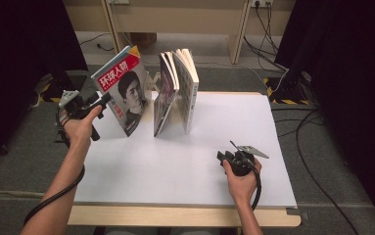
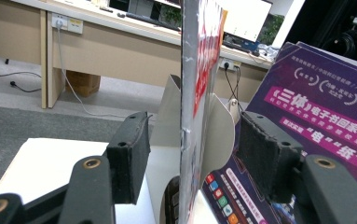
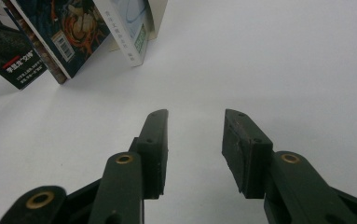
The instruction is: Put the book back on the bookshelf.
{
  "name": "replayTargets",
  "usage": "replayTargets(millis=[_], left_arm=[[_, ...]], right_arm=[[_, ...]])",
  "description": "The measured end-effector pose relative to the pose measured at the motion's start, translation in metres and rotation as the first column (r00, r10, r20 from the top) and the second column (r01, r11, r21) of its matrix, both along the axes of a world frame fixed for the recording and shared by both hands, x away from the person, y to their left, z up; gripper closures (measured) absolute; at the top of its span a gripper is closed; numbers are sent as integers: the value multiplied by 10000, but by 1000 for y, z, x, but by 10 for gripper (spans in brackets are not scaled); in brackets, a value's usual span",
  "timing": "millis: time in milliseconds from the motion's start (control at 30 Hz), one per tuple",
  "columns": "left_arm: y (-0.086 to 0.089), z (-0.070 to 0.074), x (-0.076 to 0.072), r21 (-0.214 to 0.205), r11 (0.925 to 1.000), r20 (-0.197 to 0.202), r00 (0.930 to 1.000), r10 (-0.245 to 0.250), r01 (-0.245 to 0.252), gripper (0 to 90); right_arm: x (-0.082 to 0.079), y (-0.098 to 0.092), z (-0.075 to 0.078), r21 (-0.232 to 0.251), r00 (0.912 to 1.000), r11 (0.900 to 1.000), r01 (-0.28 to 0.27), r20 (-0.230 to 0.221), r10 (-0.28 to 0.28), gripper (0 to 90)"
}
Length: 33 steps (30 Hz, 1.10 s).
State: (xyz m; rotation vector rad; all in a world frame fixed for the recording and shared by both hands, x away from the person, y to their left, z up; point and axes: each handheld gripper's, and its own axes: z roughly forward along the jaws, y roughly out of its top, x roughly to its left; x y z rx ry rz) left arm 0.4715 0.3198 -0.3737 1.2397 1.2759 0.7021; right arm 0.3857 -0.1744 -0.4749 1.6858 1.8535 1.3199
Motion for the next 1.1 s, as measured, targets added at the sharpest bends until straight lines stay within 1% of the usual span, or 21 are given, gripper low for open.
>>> replayTargets(millis=[67,133,200,500,533,567,700,967,1100], left_arm=[[1,-1,-2,16,10000,-26,10000,32,-32,423],[2,-2,-4,-112,9999,-129,9999,-48,47,421],[3,-2,-7,-17,10000,-134,9999,-41,41,418],[6,-9,-16,-53,9999,-225,9996,-165,164,413],[7,-9,-17,-52,9998,-238,9996,-171,170,412],[7,-10,-17,-33,9998,-226,9996,-174,173,412],[8,-11,-20,-83,9998,-242,9995,-205,203,412],[8,-15,-26,23,9997,-324,9991,-263,264,411],[8,-17,-28,29,9996,-363,9989,-285,286,410]], right_arm=[[0,0,0,-11,10000,10000,-4,19,4,611],[0,1,0,-21,10000,10000,-7,17,7,611],[0,1,0,6,10000,10000,-24,-4,24,611],[0,2,0,9,10000,10000,-12,-5,12,611],[0,3,0,94,10000,10000,30,-76,-29,611],[0,2,0,3,10000,10000,-13,-13,13,611],[0,2,0,18,10000,10000,-12,-21,12,611],[0,3,0,30,10000,10000,-13,-26,13,611],[0,3,0,-42,10000,10000,-43,-16,43,611]])
